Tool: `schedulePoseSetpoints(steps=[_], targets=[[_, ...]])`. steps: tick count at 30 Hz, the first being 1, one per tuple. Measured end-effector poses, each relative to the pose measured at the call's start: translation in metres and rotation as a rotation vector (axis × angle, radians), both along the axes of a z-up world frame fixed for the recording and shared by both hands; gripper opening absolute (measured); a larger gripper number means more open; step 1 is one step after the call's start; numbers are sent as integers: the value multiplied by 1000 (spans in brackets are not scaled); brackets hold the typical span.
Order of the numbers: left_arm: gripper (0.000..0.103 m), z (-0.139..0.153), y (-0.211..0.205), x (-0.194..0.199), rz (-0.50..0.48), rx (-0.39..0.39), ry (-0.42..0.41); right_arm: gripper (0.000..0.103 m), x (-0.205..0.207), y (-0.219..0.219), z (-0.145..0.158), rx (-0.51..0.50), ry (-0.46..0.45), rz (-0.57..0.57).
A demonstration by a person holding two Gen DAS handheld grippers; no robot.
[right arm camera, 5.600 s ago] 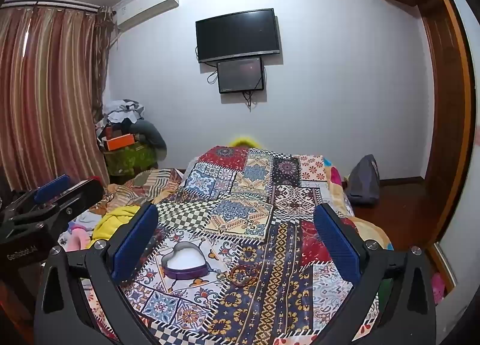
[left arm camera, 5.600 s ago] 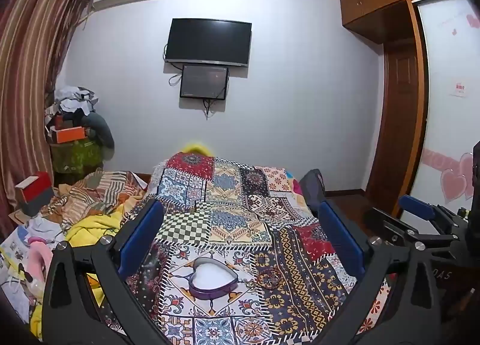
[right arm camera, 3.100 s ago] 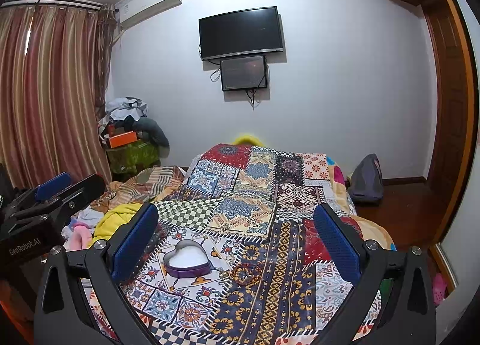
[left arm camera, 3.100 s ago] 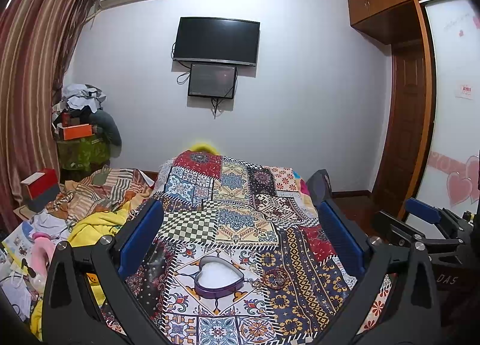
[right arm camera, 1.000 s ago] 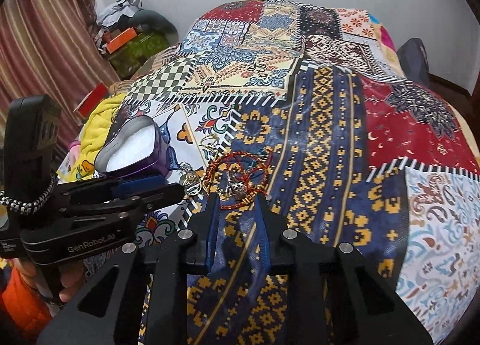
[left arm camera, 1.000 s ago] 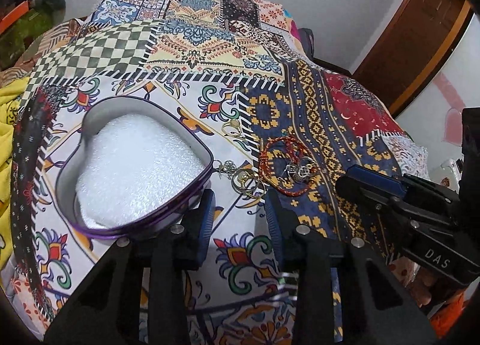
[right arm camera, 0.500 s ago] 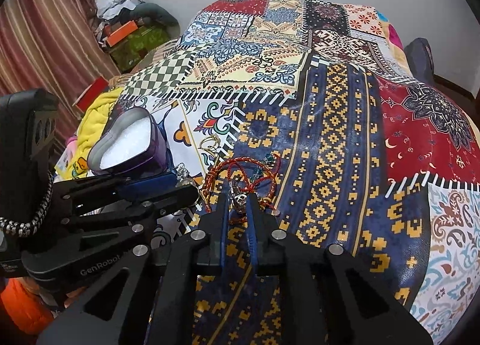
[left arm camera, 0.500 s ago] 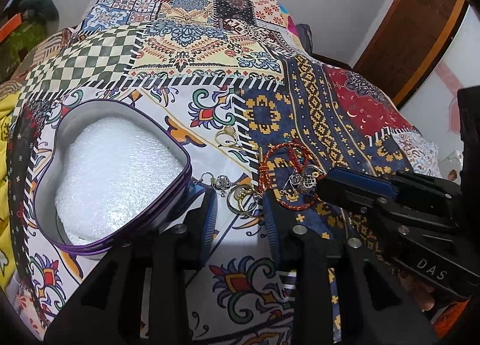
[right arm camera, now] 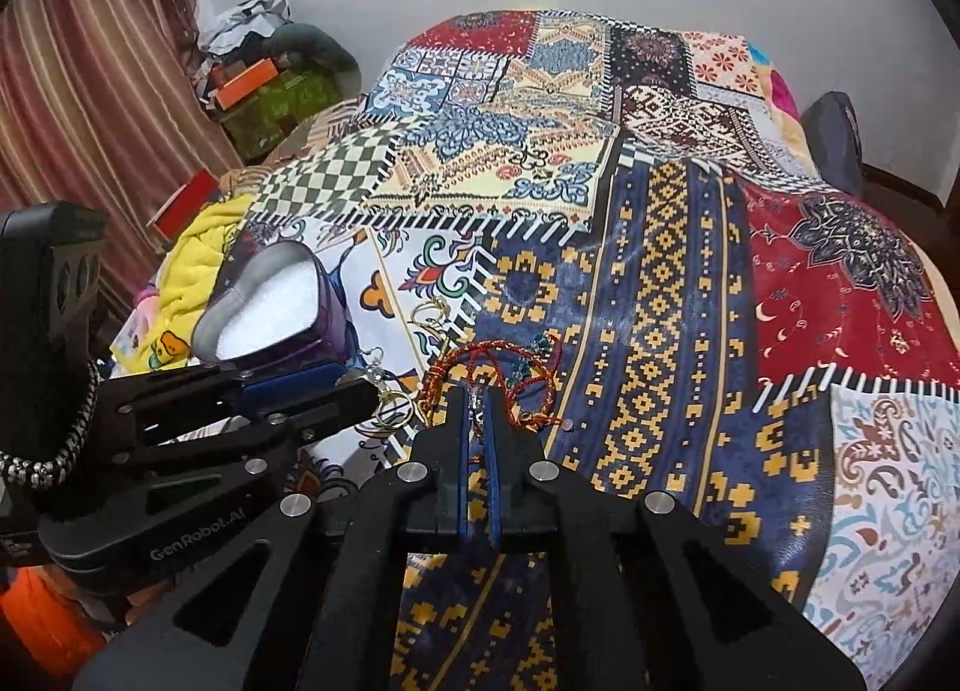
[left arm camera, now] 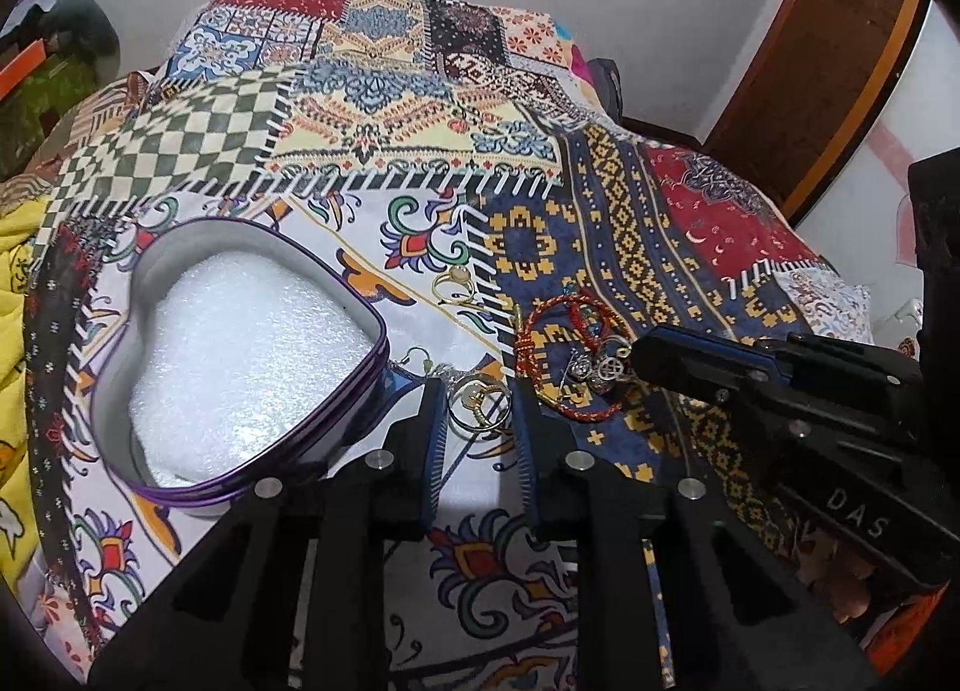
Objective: Organize jewelry
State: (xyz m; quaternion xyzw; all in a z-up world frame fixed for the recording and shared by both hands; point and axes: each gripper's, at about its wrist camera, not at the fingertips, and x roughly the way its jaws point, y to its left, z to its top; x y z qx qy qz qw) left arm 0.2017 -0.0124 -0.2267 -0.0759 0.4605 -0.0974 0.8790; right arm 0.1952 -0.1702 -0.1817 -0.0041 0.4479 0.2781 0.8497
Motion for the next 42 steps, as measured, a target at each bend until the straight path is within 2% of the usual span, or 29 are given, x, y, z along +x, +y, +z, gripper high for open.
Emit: schedulePoseSetpoints(steps=[6, 10, 12, 13, 22, 25, 26, 29, 42], targets=[[21, 16, 4, -8, 10, 2, -34, 4, -6, -4, 11, 3, -13, -10], [21, 24, 7, -17, 21, 11, -54, 8, -1, -4, 5, -3, 44, -12], [21, 25, 10, -20, 29, 11, -55, 16, 1, -2, 0, -11, 64, -15], [21, 25, 12, -22, 34, 8, -53, 17, 1, -1, -1, -22, 62, -15], [21, 20, 22, -27, 52, 3, -42, 17, 13, 18, -14, -80, 49, 9], [21, 17, 25, -26, 59, -3, -39, 16, 17, 20, -19, -92, 50, -3], [21, 16, 26, -25, 61, -4, -37, 9, 17, 19, -20, -87, 45, -13], [21, 14, 27, -23, 60, -6, -35, 5, 17, 16, -20, -73, 46, -22], [21, 27, 23, -31, 52, -4, -65, 4, 4, 1, 10, 4, 17, -32]])
